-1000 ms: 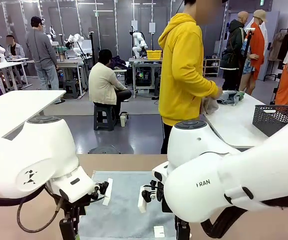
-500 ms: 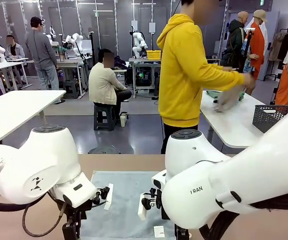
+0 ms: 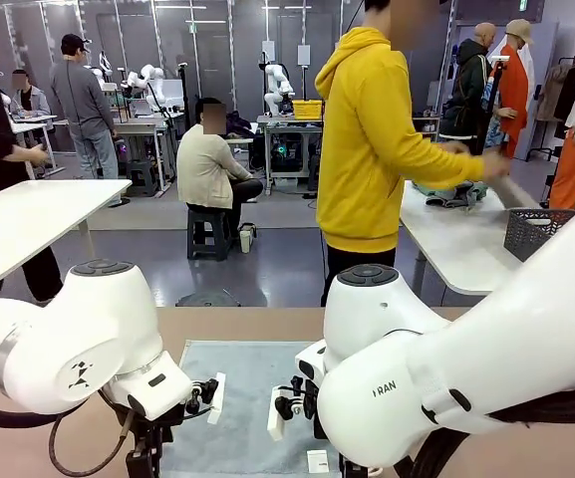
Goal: Fold the towels and place them in the basket.
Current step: When a person lays out a Towel with hook on the table, fold it in half twice.
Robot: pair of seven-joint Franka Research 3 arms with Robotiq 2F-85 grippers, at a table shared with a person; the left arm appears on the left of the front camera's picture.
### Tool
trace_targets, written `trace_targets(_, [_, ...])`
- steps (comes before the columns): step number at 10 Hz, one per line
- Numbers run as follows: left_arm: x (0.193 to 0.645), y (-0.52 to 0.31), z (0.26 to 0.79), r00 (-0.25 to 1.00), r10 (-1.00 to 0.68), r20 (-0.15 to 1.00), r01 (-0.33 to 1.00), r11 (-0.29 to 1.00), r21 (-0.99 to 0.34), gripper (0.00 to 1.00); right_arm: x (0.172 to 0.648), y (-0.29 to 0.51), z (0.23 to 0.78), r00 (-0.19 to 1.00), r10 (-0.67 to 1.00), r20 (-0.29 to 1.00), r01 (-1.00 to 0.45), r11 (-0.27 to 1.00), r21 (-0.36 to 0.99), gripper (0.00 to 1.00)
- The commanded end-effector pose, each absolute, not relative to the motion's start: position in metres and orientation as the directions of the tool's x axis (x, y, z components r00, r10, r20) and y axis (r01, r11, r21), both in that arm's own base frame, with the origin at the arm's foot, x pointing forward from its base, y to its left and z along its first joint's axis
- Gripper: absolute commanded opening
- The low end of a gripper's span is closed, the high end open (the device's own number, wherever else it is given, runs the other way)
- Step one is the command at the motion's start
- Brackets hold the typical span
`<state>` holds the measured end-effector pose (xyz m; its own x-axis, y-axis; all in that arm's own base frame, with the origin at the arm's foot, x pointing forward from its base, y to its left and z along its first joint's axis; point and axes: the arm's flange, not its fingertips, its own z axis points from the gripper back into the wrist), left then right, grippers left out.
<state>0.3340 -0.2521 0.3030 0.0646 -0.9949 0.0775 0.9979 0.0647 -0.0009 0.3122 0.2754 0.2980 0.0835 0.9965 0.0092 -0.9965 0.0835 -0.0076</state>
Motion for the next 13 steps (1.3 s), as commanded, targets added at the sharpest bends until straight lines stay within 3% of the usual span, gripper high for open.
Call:
trace_targets(1, [0.2944,-0.2203,0.2843,0.046,-0.995,0.093,0.999,0.048,0.024,1.0,0.2827,0.248,0.2805,0.059,0.998,0.025,-0.998,0.06,-0.02,1.0])
trace_targets(4, [0.296,-0.2211,0.2816,0.03,-0.996,0.083,0.999,0.032,0.017,1.0,0.2868,0.2488,0.2775,0.068,0.997,0.025,-0.998,0.068,-0.015,1.0])
trace_targets(5, [0.2958,-0.2207,0.2819,0.03,-0.997,0.074,0.999,0.031,0.013,0.78,0.2871,0.2483,0.2772,0.069,0.997,0.035,-0.998,0.07,-0.006,1.0])
trace_targets(6, [0.2974,-0.2209,0.2803,0.024,-0.998,0.059,1.0,0.025,0.014,0.43,0.2883,0.2479,0.2765,0.07,0.997,0.03,-0.997,0.071,-0.007,0.73])
trace_targets(7, [0.2973,-0.2211,0.2793,0.016,-0.999,0.051,1.0,0.017,0.012,0.19,0.2885,0.248,0.2762,0.069,0.997,0.027,-0.998,0.069,-0.006,0.52])
trace_targets(8, [0.297,-0.221,0.2795,0.012,-0.999,0.047,1.0,0.013,0.017,0.0,0.2886,0.2484,0.2757,0.07,0.997,0.027,-0.998,0.07,-0.002,0.13])
trace_targets(9, [0.2967,-0.2199,0.2807,0.013,-0.999,0.049,1.0,0.014,0.02,0.0,0.2889,0.2486,0.2759,0.069,0.997,0.025,-0.998,0.07,-0.001,0.0])
trace_targets(11, [0.2984,-0.2181,0.2829,0.022,-0.999,0.049,1.0,0.023,0.02,0.05,0.2914,0.2483,0.2787,0.077,0.997,0.026,-0.997,0.077,-0.003,0.0])
trace_targets(12, [0.2984,-0.2184,0.2835,0.021,-0.999,0.046,1.0,0.022,0.018,0.0,0.2915,0.2485,0.2796,0.078,0.997,0.026,-0.997,0.079,-0.003,0.04])
trace_targets(13, [0.2991,-0.219,0.2835,0.02,-0.999,0.047,1.0,0.021,0.016,0.0,0.2922,0.2478,0.2805,0.083,0.996,0.026,-0.997,0.083,0.001,0.0])
